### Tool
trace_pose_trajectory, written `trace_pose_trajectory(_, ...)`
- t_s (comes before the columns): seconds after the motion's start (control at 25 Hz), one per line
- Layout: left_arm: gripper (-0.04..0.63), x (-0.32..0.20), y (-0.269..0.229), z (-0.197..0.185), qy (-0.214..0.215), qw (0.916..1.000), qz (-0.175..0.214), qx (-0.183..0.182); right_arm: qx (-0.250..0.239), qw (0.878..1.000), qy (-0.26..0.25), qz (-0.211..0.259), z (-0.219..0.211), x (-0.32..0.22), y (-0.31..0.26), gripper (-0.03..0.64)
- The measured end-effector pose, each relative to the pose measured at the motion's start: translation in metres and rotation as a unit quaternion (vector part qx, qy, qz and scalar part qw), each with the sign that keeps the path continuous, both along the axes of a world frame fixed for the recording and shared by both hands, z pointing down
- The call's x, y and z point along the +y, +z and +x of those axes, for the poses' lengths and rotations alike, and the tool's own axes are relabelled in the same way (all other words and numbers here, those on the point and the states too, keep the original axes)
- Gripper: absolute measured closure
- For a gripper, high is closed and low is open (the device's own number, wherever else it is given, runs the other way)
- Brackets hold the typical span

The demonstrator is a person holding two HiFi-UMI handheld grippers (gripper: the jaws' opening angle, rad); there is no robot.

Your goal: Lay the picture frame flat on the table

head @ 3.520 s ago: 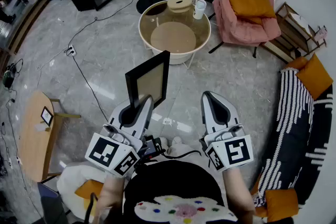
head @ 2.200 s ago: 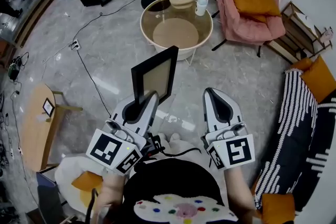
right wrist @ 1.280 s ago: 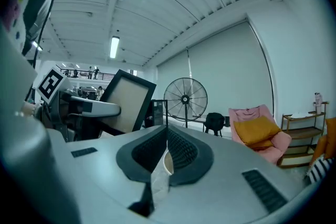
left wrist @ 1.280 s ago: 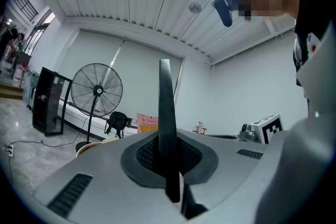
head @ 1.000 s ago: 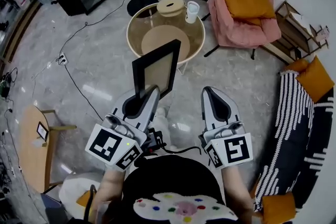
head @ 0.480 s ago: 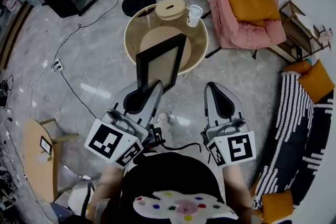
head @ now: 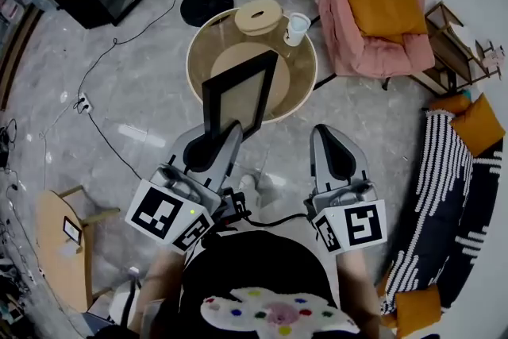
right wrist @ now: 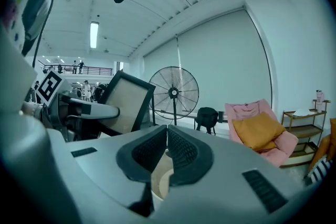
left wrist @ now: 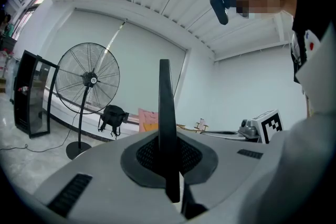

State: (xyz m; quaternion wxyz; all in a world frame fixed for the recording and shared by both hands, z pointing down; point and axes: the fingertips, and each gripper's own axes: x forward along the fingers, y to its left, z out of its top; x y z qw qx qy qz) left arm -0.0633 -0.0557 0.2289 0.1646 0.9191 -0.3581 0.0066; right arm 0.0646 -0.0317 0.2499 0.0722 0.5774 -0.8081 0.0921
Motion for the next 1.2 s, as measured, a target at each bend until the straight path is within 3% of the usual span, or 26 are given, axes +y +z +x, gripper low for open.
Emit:
trace_pose_trajectory(0.72,0.572,-0.020,0.012,0.005,-0.061,0.9978,-0.026,0.004,0.008,0.998,-0.060,-0.018,0.010,-0.030,0.010,0.583)
trace_pose_trajectory(1.2,0.572,-0.028,0.021,0.010,-0.072,0.9966,-0.040,0.005,-0.003,0.995,-0.092,-0.032,0.002,-0.052,0.025,0.583)
